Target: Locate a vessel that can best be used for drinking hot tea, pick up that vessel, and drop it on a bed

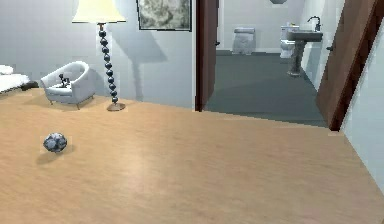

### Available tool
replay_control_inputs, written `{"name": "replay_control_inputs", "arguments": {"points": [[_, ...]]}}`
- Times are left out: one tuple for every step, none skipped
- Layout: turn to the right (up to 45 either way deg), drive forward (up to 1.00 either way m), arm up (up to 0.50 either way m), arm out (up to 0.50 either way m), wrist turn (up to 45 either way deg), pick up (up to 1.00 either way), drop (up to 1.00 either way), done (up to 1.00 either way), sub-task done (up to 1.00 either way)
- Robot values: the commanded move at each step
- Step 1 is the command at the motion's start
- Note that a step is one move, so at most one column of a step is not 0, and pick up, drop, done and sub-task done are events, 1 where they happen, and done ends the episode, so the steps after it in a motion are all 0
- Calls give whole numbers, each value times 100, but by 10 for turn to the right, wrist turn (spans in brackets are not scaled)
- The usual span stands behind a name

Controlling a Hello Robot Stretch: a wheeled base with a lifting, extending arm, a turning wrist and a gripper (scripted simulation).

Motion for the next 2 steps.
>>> {"name": "replay_control_inputs", "arguments": {"points": [[0,0,0,0,450,0,0,0,0],[0,0,0,0,120,0,0,0,0]]}}
